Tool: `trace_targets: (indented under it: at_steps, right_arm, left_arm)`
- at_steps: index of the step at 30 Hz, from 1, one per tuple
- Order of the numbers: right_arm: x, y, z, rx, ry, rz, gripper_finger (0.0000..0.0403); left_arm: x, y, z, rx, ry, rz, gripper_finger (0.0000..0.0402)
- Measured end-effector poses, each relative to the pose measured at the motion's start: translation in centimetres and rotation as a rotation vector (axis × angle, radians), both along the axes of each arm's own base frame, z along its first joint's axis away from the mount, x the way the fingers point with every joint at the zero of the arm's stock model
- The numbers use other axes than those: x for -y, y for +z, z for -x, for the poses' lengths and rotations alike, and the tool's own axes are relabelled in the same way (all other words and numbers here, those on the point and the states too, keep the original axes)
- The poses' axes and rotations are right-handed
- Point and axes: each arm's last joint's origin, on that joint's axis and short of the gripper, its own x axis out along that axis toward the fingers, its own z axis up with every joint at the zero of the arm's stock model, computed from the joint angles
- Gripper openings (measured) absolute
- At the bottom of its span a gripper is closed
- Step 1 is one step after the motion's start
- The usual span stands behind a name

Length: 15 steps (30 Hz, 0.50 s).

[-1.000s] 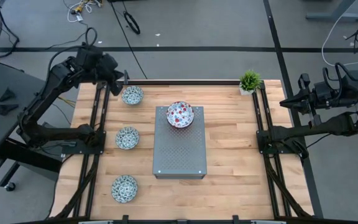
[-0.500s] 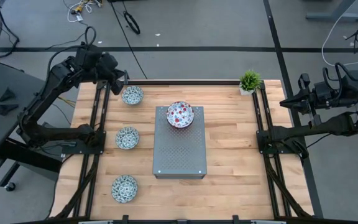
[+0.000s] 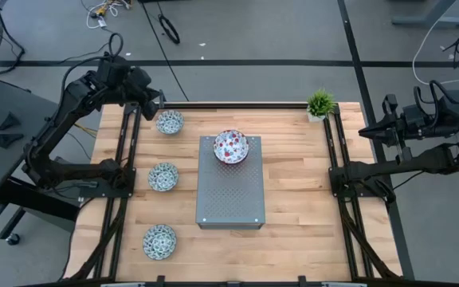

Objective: Pick & Place Mini bowls
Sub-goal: Put the top green bowl on the shelf

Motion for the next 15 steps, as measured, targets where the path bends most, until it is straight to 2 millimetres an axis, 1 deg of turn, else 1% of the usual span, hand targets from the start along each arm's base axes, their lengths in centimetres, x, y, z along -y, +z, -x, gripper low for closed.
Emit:
trace_targets:
  at_steps: [3, 5, 10, 15]
  right_arm:
    - [0.0, 0.0, 0.0, 0.000, 0.000, 0.000, 0.0029]
    - [0.0, 0.0, 0.0, 0.000, 0.000, 0.000, 0.0029]
    - [0.0, 0.0, 0.0, 0.000, 0.000, 0.000, 0.0029]
    - [0.0, 0.0, 0.0, 0.000, 0.000, 0.000, 0.0029]
  left_arm:
    - [-0.1, -0.1, -0.1, -0.015, -0.028, -0.006, 0.0016]
    - [-0.3, -0.3, -0.3, -0.028, -0.036, -0.003, 0.0031]
    - [-0.9, -1.3, -0.8, -0.088, -0.043, 0.063, 0.0092]
    - [-1.2, -2.5, -1.5, -0.159, -0.170, 0.133, 0.0152]
